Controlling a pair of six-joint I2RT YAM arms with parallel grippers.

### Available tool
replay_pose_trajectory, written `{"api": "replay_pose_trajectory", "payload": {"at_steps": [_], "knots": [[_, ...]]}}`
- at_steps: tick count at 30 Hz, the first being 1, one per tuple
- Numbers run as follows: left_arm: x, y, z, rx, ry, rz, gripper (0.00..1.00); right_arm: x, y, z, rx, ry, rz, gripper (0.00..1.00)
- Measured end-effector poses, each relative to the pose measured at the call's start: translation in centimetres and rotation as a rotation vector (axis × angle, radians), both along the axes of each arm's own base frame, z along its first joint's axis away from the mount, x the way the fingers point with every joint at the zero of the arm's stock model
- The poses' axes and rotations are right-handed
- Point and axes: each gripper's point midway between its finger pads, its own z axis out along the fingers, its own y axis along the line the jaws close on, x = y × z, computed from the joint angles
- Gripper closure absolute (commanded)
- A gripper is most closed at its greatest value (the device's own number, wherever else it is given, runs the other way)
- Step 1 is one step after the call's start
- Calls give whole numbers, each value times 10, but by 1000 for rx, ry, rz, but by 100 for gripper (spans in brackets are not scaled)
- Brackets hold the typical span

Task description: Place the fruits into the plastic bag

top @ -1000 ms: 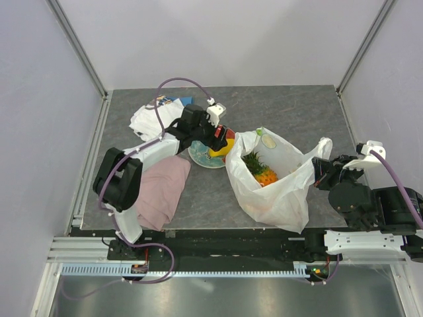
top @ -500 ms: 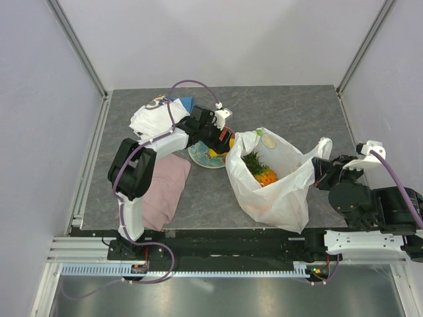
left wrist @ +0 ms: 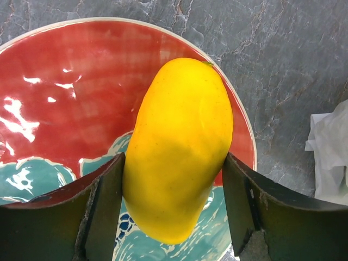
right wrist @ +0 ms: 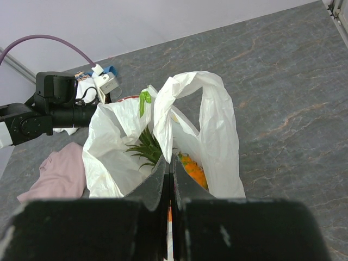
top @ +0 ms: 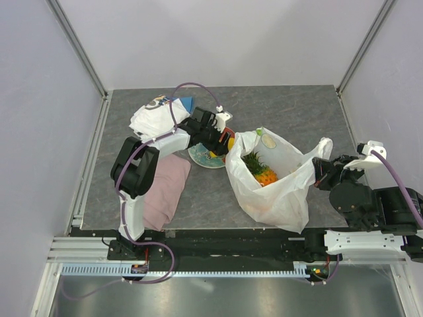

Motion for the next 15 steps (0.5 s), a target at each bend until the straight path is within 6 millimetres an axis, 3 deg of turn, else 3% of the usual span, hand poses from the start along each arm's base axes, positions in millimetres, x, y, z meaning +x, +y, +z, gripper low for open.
{"api": "replay_pose_trajectory", "payload": {"at_steps": [10, 13, 15], "knots": [[0, 3, 6, -6, 14, 36, 37, -1, -1, 0, 17, 4, 4, 100], [-3, 11, 35, -56, 0, 104, 37, -1, -1, 0, 20, 4, 4, 100], [-5, 15, 72, -124, -36, 147, 37, -1, -1, 0, 21, 5, 4, 100]]}}
